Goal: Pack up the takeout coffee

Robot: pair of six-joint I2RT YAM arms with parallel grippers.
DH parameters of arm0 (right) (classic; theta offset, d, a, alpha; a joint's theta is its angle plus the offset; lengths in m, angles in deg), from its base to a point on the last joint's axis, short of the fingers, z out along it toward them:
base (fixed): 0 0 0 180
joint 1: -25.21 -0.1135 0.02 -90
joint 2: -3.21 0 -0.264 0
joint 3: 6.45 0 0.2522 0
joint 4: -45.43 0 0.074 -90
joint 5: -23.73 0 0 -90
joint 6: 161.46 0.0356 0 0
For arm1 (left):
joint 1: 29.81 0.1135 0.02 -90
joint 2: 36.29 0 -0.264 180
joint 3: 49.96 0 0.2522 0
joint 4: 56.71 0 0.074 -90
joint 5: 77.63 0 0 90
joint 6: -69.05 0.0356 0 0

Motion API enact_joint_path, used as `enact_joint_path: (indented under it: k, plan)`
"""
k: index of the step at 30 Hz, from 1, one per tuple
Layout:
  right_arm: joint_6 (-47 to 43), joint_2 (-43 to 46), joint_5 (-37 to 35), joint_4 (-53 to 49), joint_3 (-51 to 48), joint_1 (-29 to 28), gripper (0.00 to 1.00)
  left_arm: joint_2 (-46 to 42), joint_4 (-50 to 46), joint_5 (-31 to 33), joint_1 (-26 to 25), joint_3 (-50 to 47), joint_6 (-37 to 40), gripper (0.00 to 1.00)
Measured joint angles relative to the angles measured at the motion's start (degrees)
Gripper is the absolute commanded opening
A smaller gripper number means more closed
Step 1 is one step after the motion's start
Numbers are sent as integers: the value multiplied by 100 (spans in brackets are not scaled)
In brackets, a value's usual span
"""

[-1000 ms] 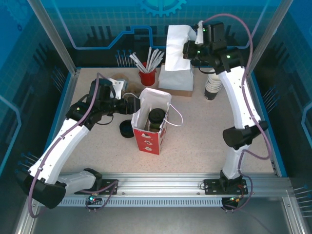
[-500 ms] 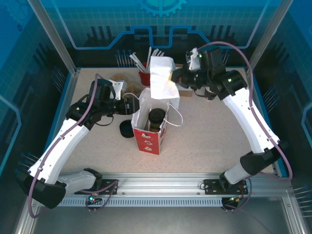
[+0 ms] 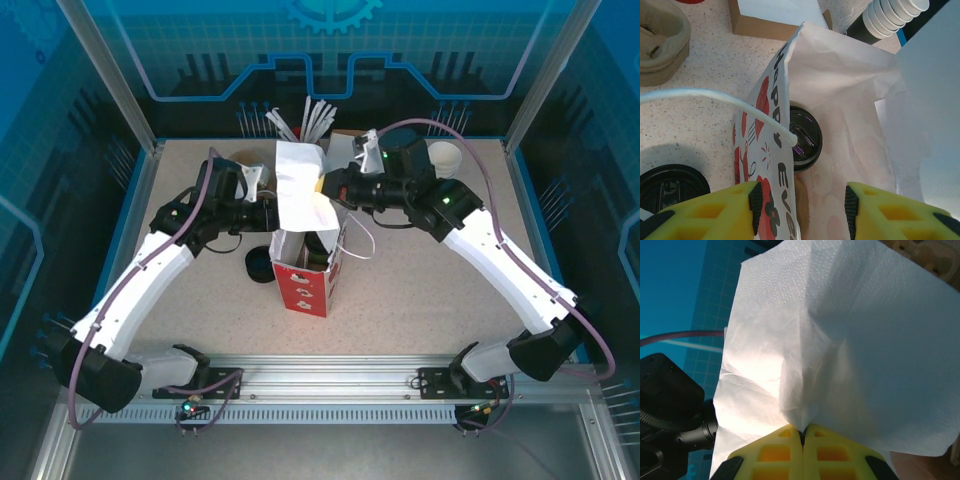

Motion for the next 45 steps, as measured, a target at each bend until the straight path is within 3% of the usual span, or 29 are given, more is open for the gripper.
enact_joint_path:
  k: [11, 21, 45]
  plan:
    - [170, -17, -365, 490, -896, -74, 0, 24, 199, -81, 0, -120, -109, 34]
    - [-122, -109, -1036, -44, -1049, -332, 0, 151, 254, -146, 0, -199, -146, 24]
    - [-1016, -1228, -3049, -2435, 380, -1121, 0, 170, 555, -345, 0, -341, -190, 13]
